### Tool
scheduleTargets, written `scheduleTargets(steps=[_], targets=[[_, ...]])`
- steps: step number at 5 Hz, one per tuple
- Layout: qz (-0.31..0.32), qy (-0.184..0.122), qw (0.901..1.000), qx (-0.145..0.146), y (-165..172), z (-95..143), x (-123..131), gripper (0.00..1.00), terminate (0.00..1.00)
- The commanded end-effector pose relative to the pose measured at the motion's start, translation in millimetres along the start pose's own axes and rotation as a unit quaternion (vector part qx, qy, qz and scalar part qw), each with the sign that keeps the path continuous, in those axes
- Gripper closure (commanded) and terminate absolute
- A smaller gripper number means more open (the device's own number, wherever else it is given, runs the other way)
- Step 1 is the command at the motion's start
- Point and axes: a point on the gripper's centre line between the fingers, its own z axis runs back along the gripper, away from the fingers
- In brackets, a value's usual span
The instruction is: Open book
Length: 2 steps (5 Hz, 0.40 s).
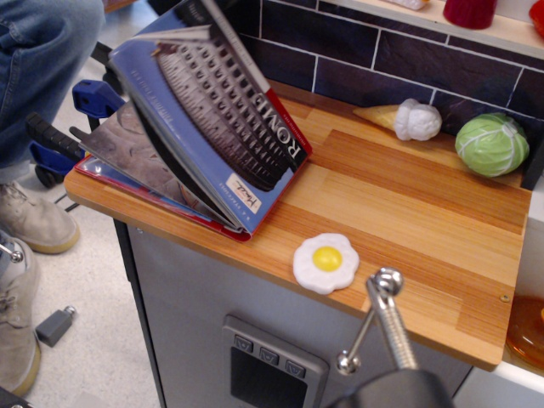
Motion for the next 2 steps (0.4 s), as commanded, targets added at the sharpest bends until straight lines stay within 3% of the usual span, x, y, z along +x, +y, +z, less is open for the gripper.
scheduleTargets(steps=[1,2], targets=[[-0.040,-0.015,0.9973,-0.060,-84.0,14.8,-21.1,0.00,0.00],[-0.026,0.005,0.9976,-0.064,-105.6,1.5,-25.7,0.00,0.00]])
